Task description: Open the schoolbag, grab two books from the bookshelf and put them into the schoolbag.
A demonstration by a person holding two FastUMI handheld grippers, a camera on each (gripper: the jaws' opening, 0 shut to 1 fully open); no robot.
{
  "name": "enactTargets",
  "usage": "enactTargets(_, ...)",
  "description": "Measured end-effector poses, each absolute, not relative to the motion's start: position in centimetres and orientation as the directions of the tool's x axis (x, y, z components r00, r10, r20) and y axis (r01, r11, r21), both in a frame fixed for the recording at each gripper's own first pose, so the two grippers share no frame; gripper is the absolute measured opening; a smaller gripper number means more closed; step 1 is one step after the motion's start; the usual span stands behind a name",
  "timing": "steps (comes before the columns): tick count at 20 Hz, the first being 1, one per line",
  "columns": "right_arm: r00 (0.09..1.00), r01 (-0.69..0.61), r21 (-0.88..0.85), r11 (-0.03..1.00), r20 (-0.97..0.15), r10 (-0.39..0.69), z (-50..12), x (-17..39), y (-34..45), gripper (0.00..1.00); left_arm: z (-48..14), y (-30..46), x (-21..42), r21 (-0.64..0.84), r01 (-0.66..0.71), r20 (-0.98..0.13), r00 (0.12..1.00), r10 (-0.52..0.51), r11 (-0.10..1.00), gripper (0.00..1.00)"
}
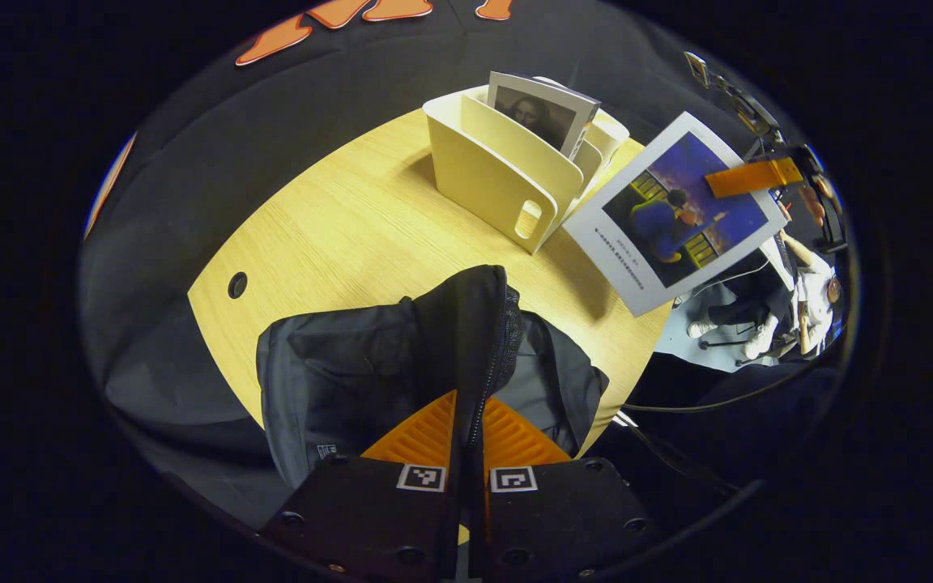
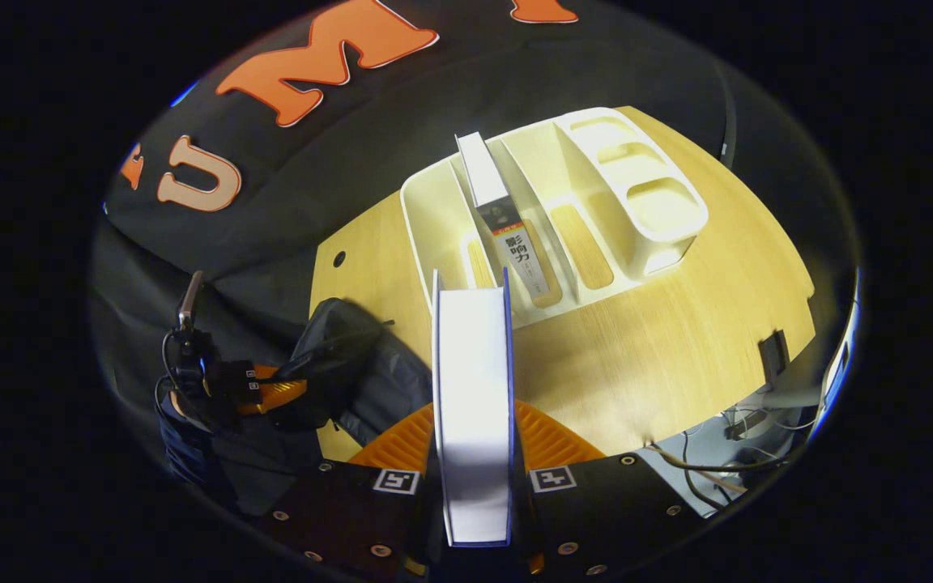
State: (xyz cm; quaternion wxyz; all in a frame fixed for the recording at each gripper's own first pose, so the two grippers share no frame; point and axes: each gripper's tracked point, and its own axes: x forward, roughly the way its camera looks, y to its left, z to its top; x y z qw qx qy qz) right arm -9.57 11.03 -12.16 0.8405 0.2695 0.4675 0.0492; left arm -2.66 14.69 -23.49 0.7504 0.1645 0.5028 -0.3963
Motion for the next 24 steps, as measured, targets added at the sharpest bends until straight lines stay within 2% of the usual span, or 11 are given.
enactTargets(8,0.603,0.119,0.659,0.743,-0.642,0.473,-12.0,-10.8,15.3,0.34,-22.0,13.1,-2.5,-0.209,0.735,-0.858,0.179,-0.482,0.645,0.05)
enactTargets(12,0.597,0.105,0.718,0.688,-0.598,0.534,-12.9,-10.6,17.5,0.34,-21.8,12.6,-2.4,-0.235,0.715,-0.849,0.178,-0.497,0.659,0.05)
enactTargets(18,0.598,0.105,0.793,0.6,-0.533,0.599,-14.5,-9.2,21.2,0.34,-20.5,11.9,-1.4,-0.252,0.693,-0.825,0.211,-0.525,0.675,0.05)
enactTargets(24,0.637,0.096,0.847,0.523,-0.456,0.621,-16.0,-6.9,23.6,0.34,-18.8,11.6,-0.9,-0.271,0.687,-0.796,0.234,-0.558,0.675,0.05)
